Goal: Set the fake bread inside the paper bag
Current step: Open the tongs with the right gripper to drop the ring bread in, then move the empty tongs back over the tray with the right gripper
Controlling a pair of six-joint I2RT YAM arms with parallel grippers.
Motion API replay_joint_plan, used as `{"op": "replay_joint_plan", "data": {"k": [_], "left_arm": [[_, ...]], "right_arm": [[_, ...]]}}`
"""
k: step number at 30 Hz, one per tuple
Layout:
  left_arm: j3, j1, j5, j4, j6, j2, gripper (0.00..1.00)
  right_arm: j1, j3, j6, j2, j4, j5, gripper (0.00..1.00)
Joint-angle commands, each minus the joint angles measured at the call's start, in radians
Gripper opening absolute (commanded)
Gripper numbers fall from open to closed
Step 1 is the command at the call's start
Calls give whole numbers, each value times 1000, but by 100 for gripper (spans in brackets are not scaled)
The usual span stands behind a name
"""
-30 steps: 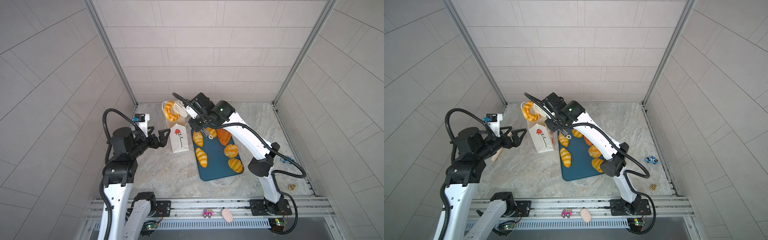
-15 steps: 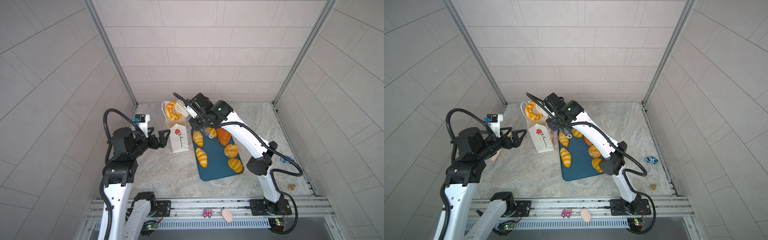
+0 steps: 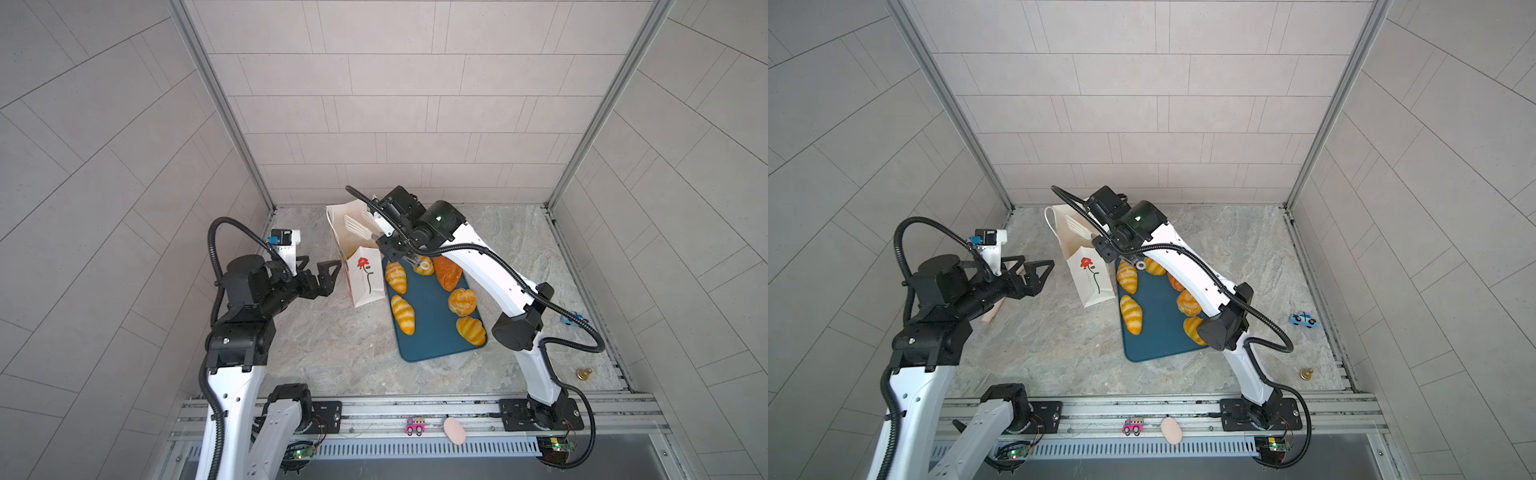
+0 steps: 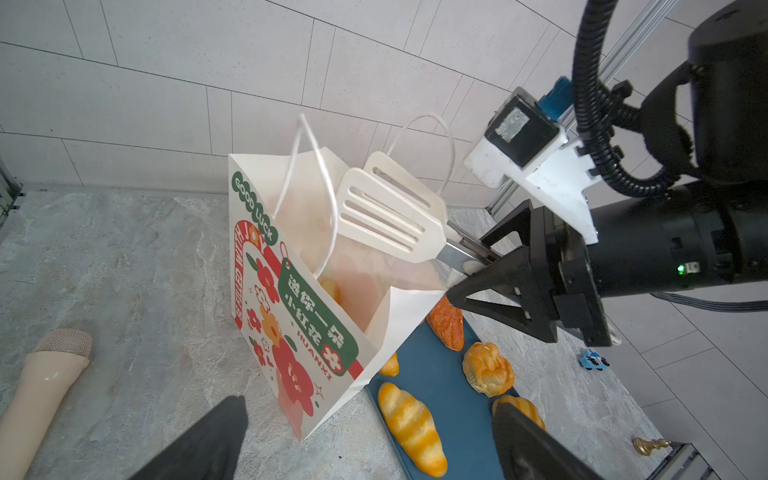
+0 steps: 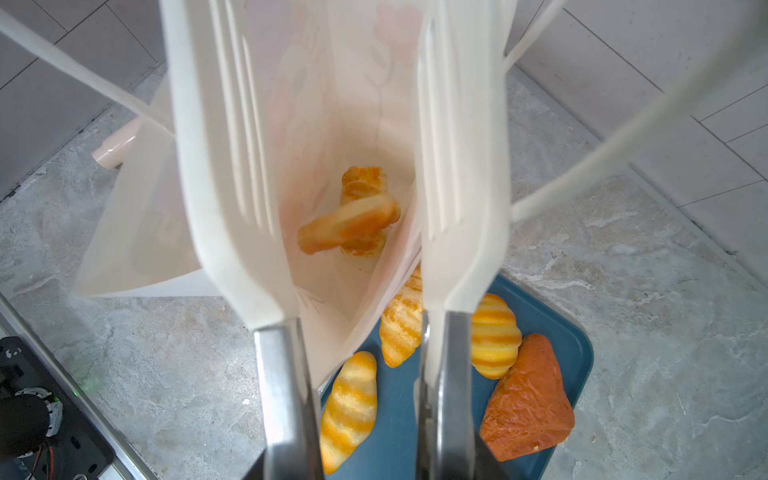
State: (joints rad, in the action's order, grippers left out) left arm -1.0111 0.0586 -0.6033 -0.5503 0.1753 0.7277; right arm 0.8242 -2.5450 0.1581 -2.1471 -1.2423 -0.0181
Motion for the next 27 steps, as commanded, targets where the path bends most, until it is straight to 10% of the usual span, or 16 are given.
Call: {"op": "replay_joint_plan", "data": {"k": [1,20,27], "left_arm": [[-12,5,-22,1,-10,1,100],[-22,-2,-79,26,6,0,100],[-23,-17,-89,15,5,-6,100]], "right_arm": [[9,-32,0,46,-2,20,50],[57,-20,-16,164,-39,56,53],[92,239,32,330,-30,155,53]]}}
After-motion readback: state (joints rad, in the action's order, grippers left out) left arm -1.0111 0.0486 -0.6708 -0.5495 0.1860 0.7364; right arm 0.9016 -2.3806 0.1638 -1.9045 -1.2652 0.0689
